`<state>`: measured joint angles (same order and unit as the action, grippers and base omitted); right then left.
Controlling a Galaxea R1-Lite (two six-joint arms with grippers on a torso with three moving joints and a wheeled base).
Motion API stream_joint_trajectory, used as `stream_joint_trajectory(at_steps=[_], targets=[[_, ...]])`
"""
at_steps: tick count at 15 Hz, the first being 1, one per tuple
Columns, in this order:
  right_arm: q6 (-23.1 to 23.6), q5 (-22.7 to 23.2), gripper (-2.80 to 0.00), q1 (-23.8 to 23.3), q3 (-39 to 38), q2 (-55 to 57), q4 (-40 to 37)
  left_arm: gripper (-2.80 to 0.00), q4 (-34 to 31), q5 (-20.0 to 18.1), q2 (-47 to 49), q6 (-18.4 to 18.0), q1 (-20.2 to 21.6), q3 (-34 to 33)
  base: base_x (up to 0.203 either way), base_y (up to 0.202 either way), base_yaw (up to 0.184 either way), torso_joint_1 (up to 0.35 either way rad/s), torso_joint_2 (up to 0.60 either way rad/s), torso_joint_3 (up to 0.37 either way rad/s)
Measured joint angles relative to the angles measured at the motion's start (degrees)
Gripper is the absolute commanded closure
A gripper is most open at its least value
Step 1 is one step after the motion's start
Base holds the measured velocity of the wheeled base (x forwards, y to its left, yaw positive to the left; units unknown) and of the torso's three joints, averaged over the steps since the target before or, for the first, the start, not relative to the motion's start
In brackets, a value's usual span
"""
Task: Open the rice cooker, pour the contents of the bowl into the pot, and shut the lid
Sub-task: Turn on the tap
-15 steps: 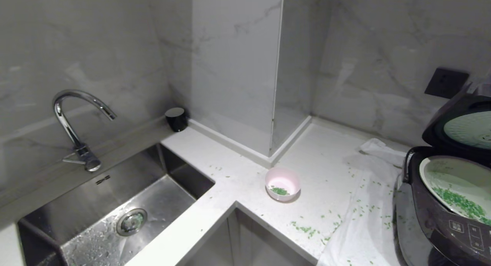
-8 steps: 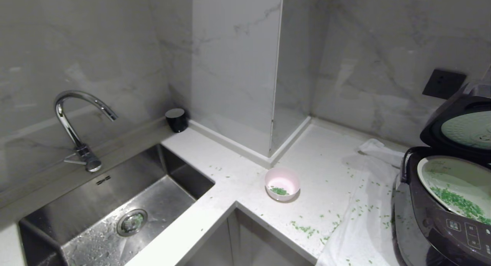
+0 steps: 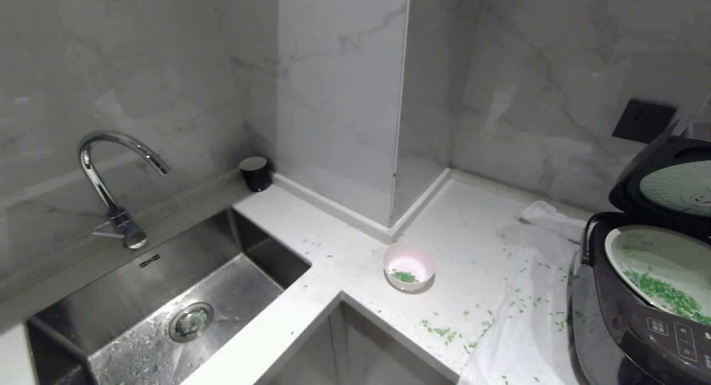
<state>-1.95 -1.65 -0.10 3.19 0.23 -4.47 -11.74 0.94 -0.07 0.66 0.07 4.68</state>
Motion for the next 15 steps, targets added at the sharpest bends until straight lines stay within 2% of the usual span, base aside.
stream_joint_trajectory(at_steps=[2,4,10,13,15], targets=[[-1.20,0.15,0.00,0.02,4.52,2.87,-0.80,0.00,-0.04,0.02,0.00,-0.04,-0.02,0.05,0.000,0.000,0.000,0.000,0.00,0.000],[-3.38,2.05,0.00,0.17,10.75,10.45,-1.12,0.00,-0.05,0.11,0.00,-0.06,-0.02,0.06,0.000,0.000,0.000,0.000,0.00,0.000],[-5.77,13.61,0.00,1.31,37.03,41.55,-1.53,0.00,-0.06,0.18,0.00,-0.14,0.00,0.06,0.000,0.000,0.000,0.000,0.00,0.000],[-6.56,15.32,0.00,4.69,43.63,55.74,-2.30,0.00,-0.07,0.18,0.00,-0.11,0.00,0.06,0.000,0.000,0.000,0.000,0.00,0.000],[-9.18,15.60,0.00,8.89,47.41,64.78,-4.87,0.00,-0.07,0.16,0.00,-0.17,0.00,0.06,0.000,0.000,0.000,0.000,0.00,0.000]])
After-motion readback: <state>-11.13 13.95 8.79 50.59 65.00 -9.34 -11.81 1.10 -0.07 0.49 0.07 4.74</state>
